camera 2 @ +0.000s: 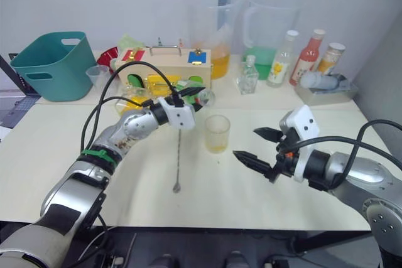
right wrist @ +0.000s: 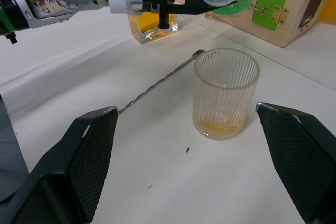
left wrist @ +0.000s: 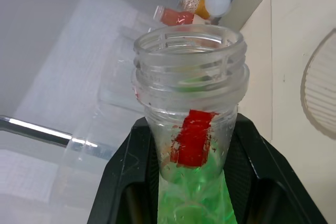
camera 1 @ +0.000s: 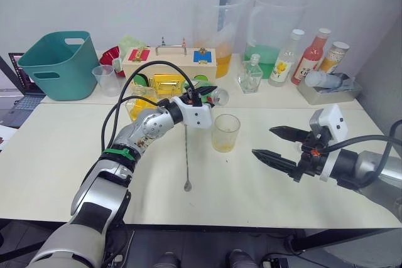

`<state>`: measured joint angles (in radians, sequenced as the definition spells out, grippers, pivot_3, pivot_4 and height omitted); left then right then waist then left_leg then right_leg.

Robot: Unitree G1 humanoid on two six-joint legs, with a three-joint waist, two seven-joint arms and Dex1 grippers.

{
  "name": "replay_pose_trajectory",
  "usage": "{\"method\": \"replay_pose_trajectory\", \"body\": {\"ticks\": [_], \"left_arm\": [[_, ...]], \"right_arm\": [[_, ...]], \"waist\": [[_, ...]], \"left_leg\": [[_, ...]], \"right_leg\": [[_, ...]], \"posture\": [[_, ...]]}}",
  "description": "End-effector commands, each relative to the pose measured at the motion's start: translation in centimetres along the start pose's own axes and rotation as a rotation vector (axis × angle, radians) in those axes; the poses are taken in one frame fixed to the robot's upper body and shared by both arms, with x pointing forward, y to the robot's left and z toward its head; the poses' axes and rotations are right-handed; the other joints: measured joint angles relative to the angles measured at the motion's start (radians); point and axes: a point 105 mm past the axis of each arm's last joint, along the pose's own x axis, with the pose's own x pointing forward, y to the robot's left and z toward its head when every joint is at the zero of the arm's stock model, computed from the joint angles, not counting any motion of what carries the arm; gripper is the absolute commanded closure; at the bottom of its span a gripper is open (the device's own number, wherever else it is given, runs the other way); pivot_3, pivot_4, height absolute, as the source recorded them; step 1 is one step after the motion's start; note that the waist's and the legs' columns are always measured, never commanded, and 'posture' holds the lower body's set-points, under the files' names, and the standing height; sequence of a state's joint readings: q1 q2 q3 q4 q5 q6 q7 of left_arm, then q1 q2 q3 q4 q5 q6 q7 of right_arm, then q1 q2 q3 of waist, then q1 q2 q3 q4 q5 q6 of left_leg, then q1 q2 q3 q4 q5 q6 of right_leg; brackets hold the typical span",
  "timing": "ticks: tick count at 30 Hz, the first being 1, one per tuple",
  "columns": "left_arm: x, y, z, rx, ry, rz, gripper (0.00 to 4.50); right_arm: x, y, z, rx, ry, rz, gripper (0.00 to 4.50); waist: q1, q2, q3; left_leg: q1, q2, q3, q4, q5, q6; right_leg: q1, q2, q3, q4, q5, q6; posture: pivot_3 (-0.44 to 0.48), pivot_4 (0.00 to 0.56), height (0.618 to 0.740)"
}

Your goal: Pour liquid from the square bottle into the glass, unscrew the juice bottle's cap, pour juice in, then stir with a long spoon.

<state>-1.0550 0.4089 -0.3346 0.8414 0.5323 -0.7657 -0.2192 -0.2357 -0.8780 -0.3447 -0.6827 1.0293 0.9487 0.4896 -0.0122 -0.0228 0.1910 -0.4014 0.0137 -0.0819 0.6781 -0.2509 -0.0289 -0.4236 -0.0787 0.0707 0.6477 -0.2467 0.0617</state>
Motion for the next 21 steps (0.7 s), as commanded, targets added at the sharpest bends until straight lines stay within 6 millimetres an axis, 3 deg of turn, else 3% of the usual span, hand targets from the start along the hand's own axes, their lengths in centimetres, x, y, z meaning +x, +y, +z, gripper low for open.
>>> {"method": "replay_pose_trajectory", "body": {"ticks": [1, 21], "left_arm": [[0.6, 2.5, 0.8, 0.083, -0.036, 0.077, 3.32], [1.7, 0.8, -0.1, 0.251, 0.011, -0.01, 3.32]], "right_arm": [[-0.1, 0.5, 0.9, -0.044, -0.032, 0.004, 0.04], [-0.2, 0.3, 0.8, -0.056, -0.032, -0.025, 0.04]], "waist": [[0.0, 0.0, 0.0], [0.0, 0.0, 0.0]], "left_leg": [[0.0, 0.0, 0.0, 0.0, 0.0, 0.0], [0.0, 0.0, 0.0, 0.0, 0.0, 0.0]], "right_leg": [[0.0, 0.0, 0.0, 0.0, 0.0, 0.0], [0.0, 0.0, 0.0, 0.001, 0.0, 0.0]], "posture": [[0.0, 0.15, 0.74], [0.0, 0.15, 0.74]]}}
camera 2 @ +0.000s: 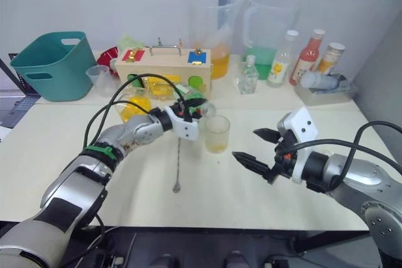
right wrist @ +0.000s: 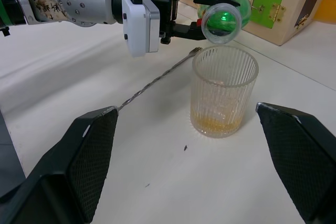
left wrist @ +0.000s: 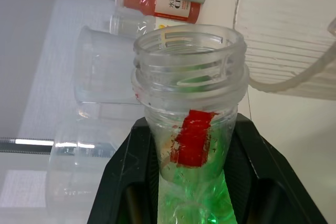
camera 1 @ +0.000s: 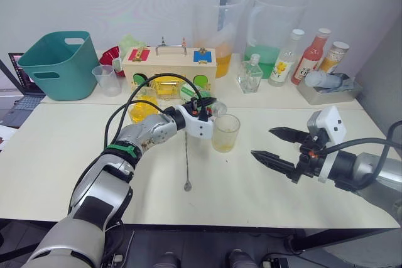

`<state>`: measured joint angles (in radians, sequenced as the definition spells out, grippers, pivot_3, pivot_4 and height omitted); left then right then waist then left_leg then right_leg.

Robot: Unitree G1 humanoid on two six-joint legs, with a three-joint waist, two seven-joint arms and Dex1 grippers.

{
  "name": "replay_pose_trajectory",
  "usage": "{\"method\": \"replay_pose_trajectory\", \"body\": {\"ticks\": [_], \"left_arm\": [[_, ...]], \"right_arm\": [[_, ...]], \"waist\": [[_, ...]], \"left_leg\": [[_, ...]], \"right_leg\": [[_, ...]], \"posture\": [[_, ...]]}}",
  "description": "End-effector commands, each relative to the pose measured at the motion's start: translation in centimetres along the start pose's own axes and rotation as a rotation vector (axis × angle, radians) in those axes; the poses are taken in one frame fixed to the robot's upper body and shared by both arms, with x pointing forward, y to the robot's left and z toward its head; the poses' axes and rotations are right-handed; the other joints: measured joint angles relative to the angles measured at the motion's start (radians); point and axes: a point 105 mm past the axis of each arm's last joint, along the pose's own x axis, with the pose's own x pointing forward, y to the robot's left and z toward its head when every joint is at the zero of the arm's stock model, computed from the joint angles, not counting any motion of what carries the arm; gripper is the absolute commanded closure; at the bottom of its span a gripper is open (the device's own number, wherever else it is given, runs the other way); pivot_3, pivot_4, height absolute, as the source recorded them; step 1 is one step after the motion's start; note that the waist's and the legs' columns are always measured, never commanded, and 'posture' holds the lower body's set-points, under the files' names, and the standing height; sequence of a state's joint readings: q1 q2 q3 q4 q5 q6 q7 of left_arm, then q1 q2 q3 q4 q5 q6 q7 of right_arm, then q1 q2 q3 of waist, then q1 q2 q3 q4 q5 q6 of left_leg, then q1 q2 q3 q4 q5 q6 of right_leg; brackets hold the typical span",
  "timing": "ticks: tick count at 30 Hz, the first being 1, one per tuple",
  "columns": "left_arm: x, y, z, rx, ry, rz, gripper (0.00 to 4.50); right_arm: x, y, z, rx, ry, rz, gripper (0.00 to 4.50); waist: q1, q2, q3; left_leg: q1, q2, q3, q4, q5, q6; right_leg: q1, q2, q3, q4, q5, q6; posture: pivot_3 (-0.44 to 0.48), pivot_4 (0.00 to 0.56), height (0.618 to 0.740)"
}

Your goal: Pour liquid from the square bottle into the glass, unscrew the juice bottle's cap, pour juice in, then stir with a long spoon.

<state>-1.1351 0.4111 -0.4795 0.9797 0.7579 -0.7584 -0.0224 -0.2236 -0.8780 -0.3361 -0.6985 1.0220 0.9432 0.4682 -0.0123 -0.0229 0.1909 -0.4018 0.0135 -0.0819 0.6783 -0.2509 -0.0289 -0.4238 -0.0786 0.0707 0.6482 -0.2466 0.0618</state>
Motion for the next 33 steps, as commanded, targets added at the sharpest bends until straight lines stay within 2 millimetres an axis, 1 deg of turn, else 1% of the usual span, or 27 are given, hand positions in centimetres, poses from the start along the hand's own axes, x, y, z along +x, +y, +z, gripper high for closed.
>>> {"method": "replay_pose_trajectory", "body": {"ticks": [1, 7, 14, 18, 33], "left_arm": [[0.53, 3.42, 0.48, 0.069, -0.028, 0.103, 3.32], [0.57, 3.76, 0.53, 0.139, -0.032, 0.122, 3.32], [0.51, 3.9, 0.08, 0.158, -0.011, 0.127, 3.32], [0.58, 3.97, 0.16, 0.179, -0.015, 0.127, 3.32], [0.84, 4.03, 0.3, 0.166, -0.016, 0.127, 3.32]], "right_arm": [[-0.29, 0.1, 1.05, -0.049, -0.039, -0.013, 0.04], [-0.18, -0.01, 1.03, -0.045, -0.041, -0.014, 0.04], [-0.16, 0.08, 1.01, -0.046, -0.042, -0.01, 0.04], [-0.15, 0.03, 1.03, -0.047, -0.043, -0.011, 0.04], [-0.22, 0.04, 0.94, -0.049, -0.047, -0.018, 0.04]], "waist": [[0.0, 0.0, 0.0], [0.0, 0.0, 0.0], [0.0, 0.0, 0.0], [0.0, 0.0, 0.0], [0.0, 0.0, 0.0]], "left_leg": [[0.0, 0.0, 0.0, 0.0, 0.0, 0.0], [0.0, 0.0, 0.0, 0.0, 0.0, 0.0], [0.0, 0.0, 0.0, 0.0, 0.0, 0.0], [0.0, 0.0, 0.0, 0.0, 0.0, 0.0], [0.0, 0.0, 0.0, 0.0, 0.0, 0.0]], "right_leg": [[0.0, 0.0, 0.0, 0.0, 0.0, 0.0], [0.0, 0.0, 0.0, 0.0, 0.0, 0.0], [0.0, 0.0, 0.0, 0.0, 0.0, 0.0], [0.0, 0.0, 0.0, 0.0, 0.0, 0.0], [0.0, 0.0, 0.0, 0.0, 0.0, 0.0]], "posture": [[0.0, 0.15, 0.74], [0.0, 0.15, 0.74], [0.0, 0.15, 0.74], [0.0, 0.15, 0.74], [0.0, 0.15, 0.74]]}}
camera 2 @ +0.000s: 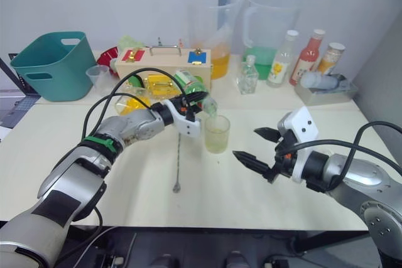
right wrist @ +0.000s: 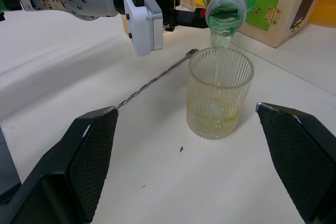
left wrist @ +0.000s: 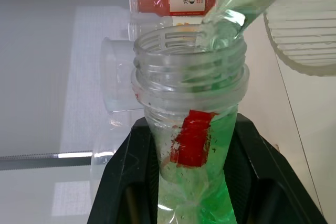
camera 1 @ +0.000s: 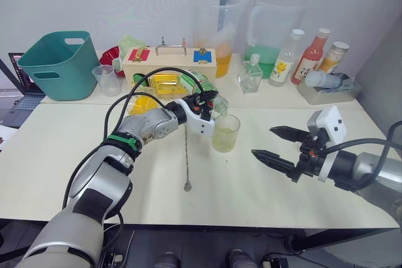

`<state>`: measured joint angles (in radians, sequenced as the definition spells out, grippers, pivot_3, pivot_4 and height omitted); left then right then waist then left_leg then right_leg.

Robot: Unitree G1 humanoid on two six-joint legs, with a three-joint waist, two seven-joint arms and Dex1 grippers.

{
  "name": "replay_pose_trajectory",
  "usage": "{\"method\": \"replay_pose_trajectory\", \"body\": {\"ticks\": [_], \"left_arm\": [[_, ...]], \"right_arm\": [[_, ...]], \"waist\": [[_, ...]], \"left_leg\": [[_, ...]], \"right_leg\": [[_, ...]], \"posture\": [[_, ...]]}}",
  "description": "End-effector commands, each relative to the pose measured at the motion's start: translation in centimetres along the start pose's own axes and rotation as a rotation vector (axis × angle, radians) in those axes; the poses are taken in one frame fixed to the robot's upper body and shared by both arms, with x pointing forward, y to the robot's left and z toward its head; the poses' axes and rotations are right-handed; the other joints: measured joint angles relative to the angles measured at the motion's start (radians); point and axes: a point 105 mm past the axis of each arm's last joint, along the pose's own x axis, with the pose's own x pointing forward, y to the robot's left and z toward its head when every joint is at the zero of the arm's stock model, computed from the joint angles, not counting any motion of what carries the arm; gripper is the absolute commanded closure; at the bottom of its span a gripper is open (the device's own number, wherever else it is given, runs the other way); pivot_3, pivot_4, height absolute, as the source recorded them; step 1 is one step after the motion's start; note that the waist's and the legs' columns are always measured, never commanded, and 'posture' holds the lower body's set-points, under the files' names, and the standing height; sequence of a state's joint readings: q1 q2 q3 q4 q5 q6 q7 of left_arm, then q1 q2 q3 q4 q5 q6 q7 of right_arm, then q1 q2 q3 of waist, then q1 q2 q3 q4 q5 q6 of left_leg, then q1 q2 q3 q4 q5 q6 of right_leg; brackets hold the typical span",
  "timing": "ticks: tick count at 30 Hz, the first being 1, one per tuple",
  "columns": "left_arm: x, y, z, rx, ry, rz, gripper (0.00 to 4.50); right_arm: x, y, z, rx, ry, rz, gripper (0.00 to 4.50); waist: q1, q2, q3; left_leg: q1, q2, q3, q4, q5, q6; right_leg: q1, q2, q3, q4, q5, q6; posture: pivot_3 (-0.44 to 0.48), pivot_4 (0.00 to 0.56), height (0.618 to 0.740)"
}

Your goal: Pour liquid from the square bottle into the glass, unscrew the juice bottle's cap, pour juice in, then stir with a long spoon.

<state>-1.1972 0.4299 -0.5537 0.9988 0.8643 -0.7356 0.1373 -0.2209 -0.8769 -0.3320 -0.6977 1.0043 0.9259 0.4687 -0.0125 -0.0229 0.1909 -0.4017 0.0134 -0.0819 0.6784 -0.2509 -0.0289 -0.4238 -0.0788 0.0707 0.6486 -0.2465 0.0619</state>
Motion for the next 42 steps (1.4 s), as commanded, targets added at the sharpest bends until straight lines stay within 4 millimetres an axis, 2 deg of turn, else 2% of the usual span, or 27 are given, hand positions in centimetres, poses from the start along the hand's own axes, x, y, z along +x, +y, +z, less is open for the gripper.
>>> {"method": "replay_pose_trajectory", "body": {"ticks": [1, 4, 11, 18, 22, 25, 29, 33, 35, 39, 42], "left_arm": [[0.5, 2.6, 0.0, 0.006, -0.007, 0.08, 3.32], [0.6, 2.5, -0.1, -0.023, -0.001, 0.079, 3.32], [0.5, 2.6, -0.2, -0.222, 0.013, 0.08, 3.32], [0.0, 4.7, -0.4, -0.473, 0.005, 0.152, 3.32], [-0.3, 5.3, -0.3, -0.526, 0.0, 0.166, 3.32], [-2.1, 7.4, -1.7, -0.798, 0.015, 0.274, 3.32], [-4.2, 9.0, -1.9, -0.995, 0.006, 0.353, 3.32], [-5.6, 9.4, -1.6, -1.105, 0.015, 0.354, 3.32], [-5.7, 9.5, -1.4, -1.12, 0.023, 0.35, 3.32], [-9.5, 6.5, -0.4, -1.309, 0.099, 0.188, 3.32], [-11.1, 6.0, 0.0, -1.39, 0.123, 0.175, 3.32]], "right_arm": [[-0.2, 0.2, 0.9, -0.036, -0.04, -0.007, 0.04], [-0.2, 0.2, 0.9, -0.036, -0.041, -0.006, 0.04], [-0.1, 0.0, 0.9, -0.036, -0.039, -0.002, 0.04], [0.2, -0.1, 1.0, -0.033, -0.03, 0.032, 0.04], [0.4, -0.1, 0.9, -0.03, -0.023, 0.049, 0.04], [1.2, -0.3, 2.0, -0.045, -0.048, 0.113, 0.04], [1.8, -0.5, 2.6, -0.051, -0.054, 0.165, 0.04], [2.1, -0.7, 2.9, -0.051, -0.06, 0.198, 0.04], [2.1, -0.7, 2.9, -0.052, -0.06, 0.202, 0.04], [3.4, -1.1, 3.0, -0.045, -0.052, 0.284, 0.04], [3.9, -1.1, 2.8, -0.035, -0.044, 0.315, 0.04]], "waist": [[0.0, 0.0, 0.0], [0.0, 0.0, 0.0], [-0.002, 0.0, 0.0], [-0.002, 0.0, 0.0], [-0.002, 0.0, 0.0], [-0.011, 0.0, 0.0], [-0.02, 0.0, 0.0], [-0.027, 0.0, 0.0], [-0.023, 0.0, 0.0], [-0.045, 0.001, -0.001], [-0.047, 0.001, -0.001]], "left_leg": [[0.0, 0.0, 0.0, 0.0, 0.0, 0.0], [0.0, 0.0, 0.0, 0.0, 0.0, 0.0], [0.0, 0.0, 0.0, 0.0, 0.0, 0.0], [0.0, 0.0, 0.0, 0.0, 0.0, 0.0], [0.001, 0.0, 0.0, 0.001, 0.0, 0.0], [0.001, 0.0, 0.0, 0.001, 0.0, 0.0], [0.002, 0.0, 0.0, 0.001, 0.0, 0.0], [0.002, 0.0, 0.0, 0.002, 0.0, 0.0], [0.002, 0.0, -0.001, 0.002, 0.0, 0.0], [0.004, 0.0, 0.0, 0.001, 0.0, 0.0], [0.005, 0.001, -0.001, 0.001, 0.0, 0.0]], "right_leg": [[0.0, 0.0, 0.0, 0.0, 0.0, 0.0], [0.0, 0.0, 0.0, 0.0, 0.0, 0.0], [0.0, 0.0, 0.0, 0.0, 0.0, 0.0], [0.0, 0.0, 0.0, 0.001, 0.0, 0.0], [0.0, 0.0, 0.0, 0.001, 0.0, 0.0], [0.0, 0.0, 0.001, 0.001, 0.0, 0.0], [0.0, 0.0, 0.0, 0.004, 0.0, 0.0], [0.0, 0.0, 0.0, 0.009, 0.0, 0.0], [0.0, 0.0, 0.0, 0.009, 0.0, 0.0], [0.0, 0.0, 0.002, 0.009, 0.0, 0.0], [0.0, 0.001, 0.001, 0.009, 0.0, -0.001]], "posture": [[0.0, 0.15, 0.74], [0.0, 0.15, 0.74], [0.0, 0.15, 0.74], [0.0, 0.15, 0.74], [0.0, 0.15, 0.74], [0.0, 0.15, 0.74], [0.0, 0.15, 0.74], [0.0, 0.15, 0.74], [0.0, 0.15, 0.74], [0.0, 0.15, 0.74], [0.0, 0.15, 0.74]]}}
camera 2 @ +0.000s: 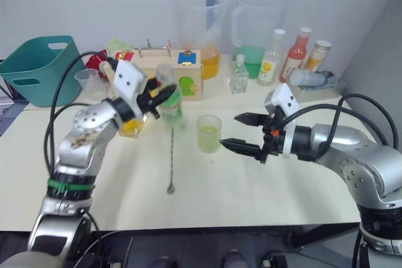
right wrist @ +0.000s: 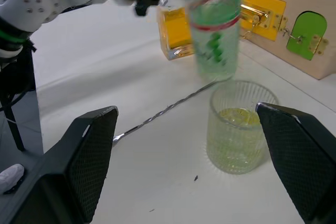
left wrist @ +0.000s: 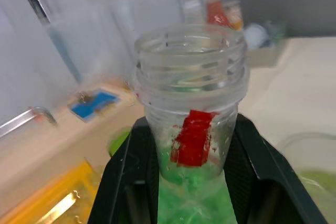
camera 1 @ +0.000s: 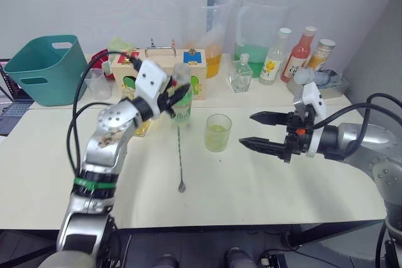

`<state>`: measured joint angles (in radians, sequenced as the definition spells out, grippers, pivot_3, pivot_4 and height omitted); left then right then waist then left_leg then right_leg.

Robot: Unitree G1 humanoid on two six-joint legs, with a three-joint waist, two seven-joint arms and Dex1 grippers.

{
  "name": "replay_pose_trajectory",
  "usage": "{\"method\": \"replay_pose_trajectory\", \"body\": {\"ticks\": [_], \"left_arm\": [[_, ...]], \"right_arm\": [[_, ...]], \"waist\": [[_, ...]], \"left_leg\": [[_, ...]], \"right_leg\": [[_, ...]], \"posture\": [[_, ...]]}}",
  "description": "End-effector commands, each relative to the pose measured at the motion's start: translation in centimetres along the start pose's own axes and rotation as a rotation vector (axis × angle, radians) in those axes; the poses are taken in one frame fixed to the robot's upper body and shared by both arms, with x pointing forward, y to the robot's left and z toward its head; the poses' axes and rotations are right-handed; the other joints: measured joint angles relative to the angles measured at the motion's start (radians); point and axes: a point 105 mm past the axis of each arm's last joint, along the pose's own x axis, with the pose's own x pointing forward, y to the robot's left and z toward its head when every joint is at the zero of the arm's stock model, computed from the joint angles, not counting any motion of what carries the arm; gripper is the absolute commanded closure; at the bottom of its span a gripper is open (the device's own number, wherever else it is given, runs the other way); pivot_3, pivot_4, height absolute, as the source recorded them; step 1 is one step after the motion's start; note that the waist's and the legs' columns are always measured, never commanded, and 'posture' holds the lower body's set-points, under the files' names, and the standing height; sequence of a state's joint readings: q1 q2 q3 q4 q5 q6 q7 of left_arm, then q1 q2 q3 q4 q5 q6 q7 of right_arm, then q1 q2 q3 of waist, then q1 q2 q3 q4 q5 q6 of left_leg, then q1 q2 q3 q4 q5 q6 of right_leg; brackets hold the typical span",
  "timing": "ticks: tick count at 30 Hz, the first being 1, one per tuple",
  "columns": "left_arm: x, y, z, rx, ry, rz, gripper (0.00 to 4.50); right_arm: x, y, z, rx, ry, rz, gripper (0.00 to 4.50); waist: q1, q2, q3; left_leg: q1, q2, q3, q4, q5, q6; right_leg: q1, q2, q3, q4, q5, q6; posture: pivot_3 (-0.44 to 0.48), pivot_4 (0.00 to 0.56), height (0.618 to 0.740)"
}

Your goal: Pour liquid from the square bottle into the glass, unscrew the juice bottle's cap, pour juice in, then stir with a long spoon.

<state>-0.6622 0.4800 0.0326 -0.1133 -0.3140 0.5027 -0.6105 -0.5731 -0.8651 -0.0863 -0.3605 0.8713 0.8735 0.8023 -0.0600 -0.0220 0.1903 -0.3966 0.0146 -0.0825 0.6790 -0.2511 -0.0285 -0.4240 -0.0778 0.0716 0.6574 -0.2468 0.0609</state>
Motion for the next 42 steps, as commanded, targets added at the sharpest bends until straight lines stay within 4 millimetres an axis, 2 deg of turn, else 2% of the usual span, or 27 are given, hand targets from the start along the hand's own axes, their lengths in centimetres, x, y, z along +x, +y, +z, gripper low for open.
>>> {"method": "replay_pose_trajectory", "body": {"ticks": [1, 4, 11, 15, 20, 24, 29, 36, 39, 42], "left_arm": [[-2.2, 0.1, 2.8, -0.025, -0.07, 0.005, 3.32], [-4.9, 1.6, 1.8, -0.014, -0.024, 0.097, 3.32], [-10.7, 5.1, 1.1, -0.067, -0.013, 0.327, 3.32], [-12.8, 5.6, 0.7, -0.089, 0.006, 0.388, 3.32], [-15.2, 8.1, 0.6, -0.084, 0.024, 0.517, 3.32], [-15.4, 11.6, 1.3, -0.103, -0.006, 0.652, 3.32], [-13.7, 13.8, 1.0, -0.088, 0.017, 0.696, 3.32], [-12.4, 16.2, 0.8, -0.111, 0.032, 0.754, 3.32], [-11.3, 17.2, -0.4, -0.085, 0.099, 0.763, 3.32], [-11.1, 17.5, -1.6, -0.09, 0.136, 0.763, 3.32]], "right_arm": [[0.5, 0.3, 0.6, -0.027, -0.026, 0.056, 0.04], [1.2, 0.3, 0.2, -0.017, -0.015, 0.097, 0.04], [1.9, 0.3, -0.5, -0.002, -0.003, 0.145, 0.04], [2.3, 0.3, -0.7, 0.0, -0.002, 0.163, 0.04], [2.9, 0.4, -1.1, -0.004, 0.012, 0.189, 0.04], [2.8, 0.4, -1.1, -0.007, 0.01, 0.185, 0.04], [2.4, 0.3, -1.2, -0.004, 0.008, 0.156, 0.04], [1.8, 0.2, -1.4, -0.001, 0.006, 0.122, 0.04], [1.4, 0.3, -1.5, -0.001, 0.009, 0.103, 0.04], [1.1, 0.4, -1.5, -0.004, 0.009, 0.091, 0.04]], "waist": [[0.002, 0.0, 0.0], [0.002, 0.0, 0.0], [0.014, 0.0, 0.0], [0.022, 0.0, 0.0], [0.024, -0.001, 0.0], [0.027, -0.001, 0.0], [0.026, -0.002, 0.0], [0.02, -0.002, 0.0], [0.018, -0.002, 0.0], [0.015, -0.002, 0.0]], "left_leg": [[0.0, 0.0, 0.0, 0.0, 0.0, 0.0], [0.0, 0.0, 0.0, 0.001, 0.0, 0.0], [0.001, 0.0, 0.001, 0.001, 0.0, 0.0], [0.0, 0.0, 0.0, 0.001, 0.0, 0.0], [0.0, 0.0, 0.0, 0.001, 0.0, 0.0], [0.0, 0.0, 0.0, 0.001, 0.0, 0.0], [0.0, 0.0, 0.0, 0.0, 0.0, -0.001], [-0.002, 0.0, 0.0, 0.0, 0.0, -0.001], [-0.001, 0.0, 0.0, 0.0, 0.0, -0.001], [-0.001, 0.0, 0.0, 0.0, 0.0, -0.001]], "right_leg": [[0.0, 0.0, 0.0, 0.0, 0.0, 0.0], [0.0, 0.0, 0.0, 0.0, 0.0, 0.0], [0.0, 0.0, 0.0, -0.001, 0.0, -0.001], [0.0, -0.001, 0.0, -0.001, 0.0, -0.001], [0.0, -0.001, 0.0, -0.001, 0.0, -0.001], [0.0, 0.0, -0.001, -0.002, 0.0, -0.001], [0.0, -0.001, -0.001, -0.001, 0.0, -0.001], [-0.001, -0.001, -0.001, -0.001, 0.001, -0.001], [-0.002, 0.0, -0.001, -0.001, 0.001, -0.001], [-0.001, -0.001, -0.001, -0.001, 0.001, -0.001]], "posture": [[0.0, 0.15, 0.74], [0.0, 0.15, 0.74], [0.0, 0.15, 0.74], [0.0, 0.15, 0.74], [0.0, 0.15, 0.74], [0.0, 0.15, 0.74], [0.0, 0.15, 0.74], [0.0, 0.15, 0.74], [0.0, 0.15, 0.74], [0.0, 0.15, 0.74]]}}
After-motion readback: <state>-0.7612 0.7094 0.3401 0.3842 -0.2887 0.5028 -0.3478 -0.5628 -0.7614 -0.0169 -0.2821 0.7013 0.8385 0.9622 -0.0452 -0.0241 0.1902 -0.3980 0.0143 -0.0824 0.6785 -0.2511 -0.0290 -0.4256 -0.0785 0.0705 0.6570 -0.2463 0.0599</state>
